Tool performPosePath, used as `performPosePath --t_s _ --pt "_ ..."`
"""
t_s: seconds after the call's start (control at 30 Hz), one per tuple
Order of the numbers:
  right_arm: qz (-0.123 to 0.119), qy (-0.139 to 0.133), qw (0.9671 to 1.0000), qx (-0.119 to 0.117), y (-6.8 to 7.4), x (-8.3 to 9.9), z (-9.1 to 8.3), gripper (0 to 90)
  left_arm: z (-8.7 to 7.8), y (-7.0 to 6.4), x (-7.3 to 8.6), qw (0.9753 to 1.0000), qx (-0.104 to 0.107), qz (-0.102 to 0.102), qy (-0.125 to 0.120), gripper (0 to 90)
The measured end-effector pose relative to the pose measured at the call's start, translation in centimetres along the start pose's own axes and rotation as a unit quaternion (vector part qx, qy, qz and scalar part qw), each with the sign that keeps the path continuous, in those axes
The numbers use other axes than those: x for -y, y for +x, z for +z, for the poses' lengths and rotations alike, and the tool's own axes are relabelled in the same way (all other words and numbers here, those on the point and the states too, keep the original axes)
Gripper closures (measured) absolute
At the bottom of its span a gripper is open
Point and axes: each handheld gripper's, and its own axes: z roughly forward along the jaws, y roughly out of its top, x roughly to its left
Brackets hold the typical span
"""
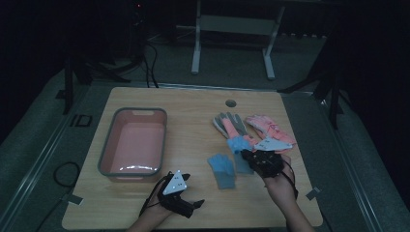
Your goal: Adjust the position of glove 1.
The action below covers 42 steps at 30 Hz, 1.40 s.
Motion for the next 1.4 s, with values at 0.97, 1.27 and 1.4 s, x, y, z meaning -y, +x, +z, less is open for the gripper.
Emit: performPosePath --t_s 0.97,1.27,1.4 --pt "-0.017 0.092 0.9936 -0.062 2.6 3.3 7.3 85.4 0.1 -0.2 0.0 0.9999 -0.005 0.007 0.006 0.0" --pt "-0.015 0.102 0.9921 -0.071 2.5 3.6 8.2 84.1 0.2 -0.3 -0.1 0.9998 -0.01 0.011 0.009 0.0" --pt "-0.007 0.11 0.9913 -0.072 2.3 4.1 8.7 82.4 0.2 -0.4 -0.1 0.9996 -0.025 0.01 0.013 0.0"
